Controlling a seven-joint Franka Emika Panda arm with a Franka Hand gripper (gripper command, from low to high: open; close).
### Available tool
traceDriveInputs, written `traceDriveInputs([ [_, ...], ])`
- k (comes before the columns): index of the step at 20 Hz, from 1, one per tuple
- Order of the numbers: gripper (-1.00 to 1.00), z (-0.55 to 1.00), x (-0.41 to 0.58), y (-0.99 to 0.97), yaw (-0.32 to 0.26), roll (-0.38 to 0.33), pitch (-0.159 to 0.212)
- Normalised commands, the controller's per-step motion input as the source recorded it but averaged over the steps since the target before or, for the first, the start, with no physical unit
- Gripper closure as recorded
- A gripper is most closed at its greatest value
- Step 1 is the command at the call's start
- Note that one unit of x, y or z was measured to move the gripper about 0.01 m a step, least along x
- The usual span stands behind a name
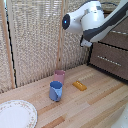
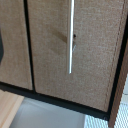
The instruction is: Propose to navigate your clamp on the clench of the first drawer. Use gentle force to register to the cabinet. Send posterior your swing mandate till over it lurks, a cup of pink essence. Fortify your grip after aiming concentric with the pink cup’s periphery. Manoeuvre the pink towards the cabinet's top. Drop your compression till the cup is resting inside.
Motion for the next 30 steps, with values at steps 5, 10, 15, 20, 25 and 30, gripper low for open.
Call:
traceDriveInputs([
  [5,-1.00,-0.06,-0.084,-0.52,0.195,-0.068,0.014],
  [10,-1.00,-0.07,-0.064,-0.52,0.209,-0.037,0.034],
  [15,-1.00,-0.01,-0.174,-0.53,0.180,-0.065,0.001],
  [20,-1.00,0.06,-0.282,-0.59,0.123,-0.115,0.000],
  [25,-1.00,0.13,-0.266,-0.70,0.108,-0.074,-0.009],
  [30,-1.00,0.00,-0.086,-0.73,0.134,-0.015,0.012],
])
